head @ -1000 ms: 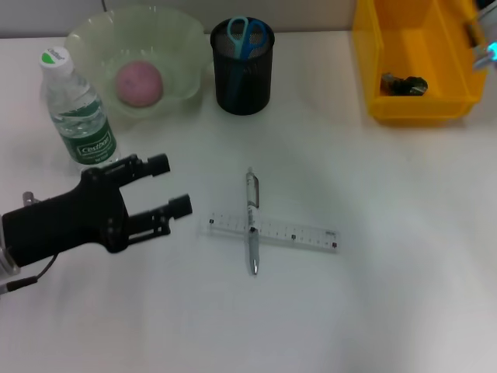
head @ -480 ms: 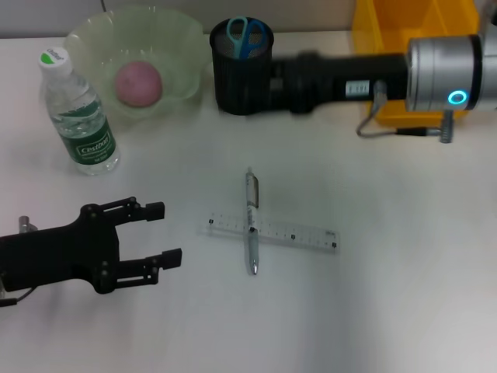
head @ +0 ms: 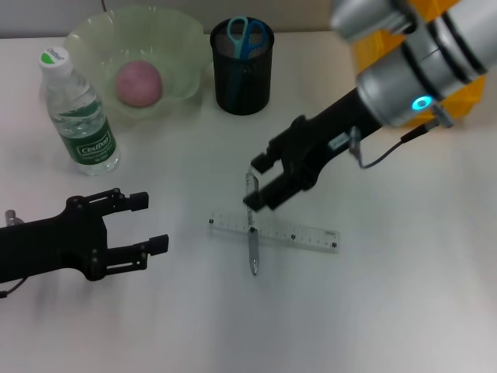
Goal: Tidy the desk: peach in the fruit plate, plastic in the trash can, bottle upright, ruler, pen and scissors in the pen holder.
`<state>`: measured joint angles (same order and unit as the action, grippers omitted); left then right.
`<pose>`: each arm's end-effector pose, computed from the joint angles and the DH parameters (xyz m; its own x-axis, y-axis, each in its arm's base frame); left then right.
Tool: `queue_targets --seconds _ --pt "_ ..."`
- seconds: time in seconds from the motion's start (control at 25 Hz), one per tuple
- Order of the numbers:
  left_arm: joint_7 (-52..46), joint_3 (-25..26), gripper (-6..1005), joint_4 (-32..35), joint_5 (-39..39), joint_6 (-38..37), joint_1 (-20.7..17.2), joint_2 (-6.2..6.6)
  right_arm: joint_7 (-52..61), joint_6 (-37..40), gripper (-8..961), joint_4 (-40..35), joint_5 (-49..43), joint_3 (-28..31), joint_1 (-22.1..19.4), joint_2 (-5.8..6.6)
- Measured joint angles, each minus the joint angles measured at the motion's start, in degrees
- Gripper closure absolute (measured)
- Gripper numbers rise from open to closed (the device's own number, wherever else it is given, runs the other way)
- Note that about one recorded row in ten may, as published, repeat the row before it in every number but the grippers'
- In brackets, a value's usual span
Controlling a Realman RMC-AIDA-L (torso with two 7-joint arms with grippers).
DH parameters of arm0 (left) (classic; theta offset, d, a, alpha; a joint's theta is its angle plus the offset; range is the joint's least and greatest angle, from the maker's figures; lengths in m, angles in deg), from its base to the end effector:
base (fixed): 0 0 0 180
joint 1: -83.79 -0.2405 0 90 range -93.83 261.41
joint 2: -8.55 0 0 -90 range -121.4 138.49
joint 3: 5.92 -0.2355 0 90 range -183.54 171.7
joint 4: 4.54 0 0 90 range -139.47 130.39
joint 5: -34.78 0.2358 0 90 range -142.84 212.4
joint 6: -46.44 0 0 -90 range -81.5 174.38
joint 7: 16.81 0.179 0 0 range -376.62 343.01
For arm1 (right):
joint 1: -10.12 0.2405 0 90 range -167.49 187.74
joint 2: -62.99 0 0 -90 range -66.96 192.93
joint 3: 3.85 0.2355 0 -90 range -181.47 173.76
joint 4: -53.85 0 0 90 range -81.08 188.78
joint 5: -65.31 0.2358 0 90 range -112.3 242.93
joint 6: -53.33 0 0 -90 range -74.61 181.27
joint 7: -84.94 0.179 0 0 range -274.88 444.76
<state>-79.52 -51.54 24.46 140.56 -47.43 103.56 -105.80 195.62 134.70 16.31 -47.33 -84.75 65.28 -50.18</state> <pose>-0.3035 0.2869 -0.0168 0.7951 0.2769 0.5396 0.4183 -0.8946 -0.1571 0.1153 0.3941 -0.0833 0.9548 -0.2934 0.0467 -0.2960 -0.9532 0.0621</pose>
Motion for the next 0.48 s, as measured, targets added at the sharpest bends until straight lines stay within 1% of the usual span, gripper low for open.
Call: queue_targets --seconds 0.08,0.12,0.16,0.24,0.28,0.36,0.48 --pt "0.05 0.1 213 0.0 0.02 0.5 -0.08 0.08 -0.09 0.34 225 -0.64 -4.92 0.0 1.27 -1.54" --pt "0.07 0.32 213 0.0 0.04 0.91 -0.12 0.13 -0.31 0.28 225 -1.6 -8.75 0.01 1.82 -3.07" --pt "0.07 0.32 213 0.0 0.04 0.91 -0.12 0.13 -0.31 0.28 225 -1.6 -8.75 0.01 1.82 -3.07" --pt "0.06 0.42 213 0.0 0.04 1.05 -0.11 0.13 -0.79 -0.23 226 -3.09 -12.66 -0.01 1.98 -5.01" --pt "0.06 0.46 213 0.0 0.04 1.11 -0.12 0.08 -0.9 -0.51 226 -3.62 -13.89 -0.08 2.01 -5.68" --pt "0.05 0.51 213 0.0 0.03 1.35 -0.11 -0.16 -0.93 -1.66 226 -4.18 -15.14 -1.17 2.14 -6.32" --pt "0.04 0.57 213 -0.11 -0.02 1.48 -0.15 -0.33 -0.78 -5.08 225 -3.86 -14.15 -3.84 2.22 -6.48"
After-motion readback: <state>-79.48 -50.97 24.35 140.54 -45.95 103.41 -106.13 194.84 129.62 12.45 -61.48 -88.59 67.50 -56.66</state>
